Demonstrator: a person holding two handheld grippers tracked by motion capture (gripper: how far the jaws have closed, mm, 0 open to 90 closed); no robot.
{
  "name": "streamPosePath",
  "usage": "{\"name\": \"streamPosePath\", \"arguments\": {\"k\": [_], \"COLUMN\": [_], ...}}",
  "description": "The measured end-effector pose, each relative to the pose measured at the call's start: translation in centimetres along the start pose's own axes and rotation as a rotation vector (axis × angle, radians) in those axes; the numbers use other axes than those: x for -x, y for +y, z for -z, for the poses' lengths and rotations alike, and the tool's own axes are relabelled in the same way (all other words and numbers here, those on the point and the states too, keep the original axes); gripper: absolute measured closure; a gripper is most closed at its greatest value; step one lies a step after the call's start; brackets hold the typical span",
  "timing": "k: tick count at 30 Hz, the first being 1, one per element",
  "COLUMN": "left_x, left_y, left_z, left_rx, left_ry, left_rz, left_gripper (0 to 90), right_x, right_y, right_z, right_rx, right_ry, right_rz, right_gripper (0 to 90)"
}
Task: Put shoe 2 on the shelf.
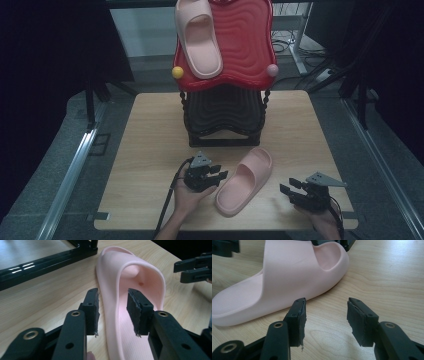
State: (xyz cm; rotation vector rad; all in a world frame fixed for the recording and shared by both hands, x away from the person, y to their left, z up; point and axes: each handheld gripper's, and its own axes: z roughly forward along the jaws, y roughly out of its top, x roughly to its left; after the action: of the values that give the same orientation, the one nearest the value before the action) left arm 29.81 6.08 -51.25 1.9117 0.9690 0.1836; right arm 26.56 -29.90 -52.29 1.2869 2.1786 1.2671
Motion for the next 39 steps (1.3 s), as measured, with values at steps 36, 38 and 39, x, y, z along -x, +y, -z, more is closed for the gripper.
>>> {"name": "streamPosePath", "arguments": {"k": [36, 38, 39], "left_x": [0.8, 0.8, 0.9], "left_y": [1.3, 1.3, 1.2], "left_z": [-6.2, -6.2, -6.1], "left_rx": [-0.047, -0.043, -0.038], "left_ry": [0.042, 0.051, 0.054], "left_rz": [0.021, 0.017, 0.017], "left_gripper": [83.5, 84.4, 84.8], "right_x": [0.4, 0.3, 0.4], "right_y": [0.0, 0.1, 0.1], "right_z": [0.3, 0.4, 0.4], "right_rx": [0.010, 0.012, 0.012], "right_ry": [-0.036, -0.036, -0.035], "right_rz": [-0.030, -0.031, -0.032], "right_gripper": [48.3, 48.3, 48.3]}}
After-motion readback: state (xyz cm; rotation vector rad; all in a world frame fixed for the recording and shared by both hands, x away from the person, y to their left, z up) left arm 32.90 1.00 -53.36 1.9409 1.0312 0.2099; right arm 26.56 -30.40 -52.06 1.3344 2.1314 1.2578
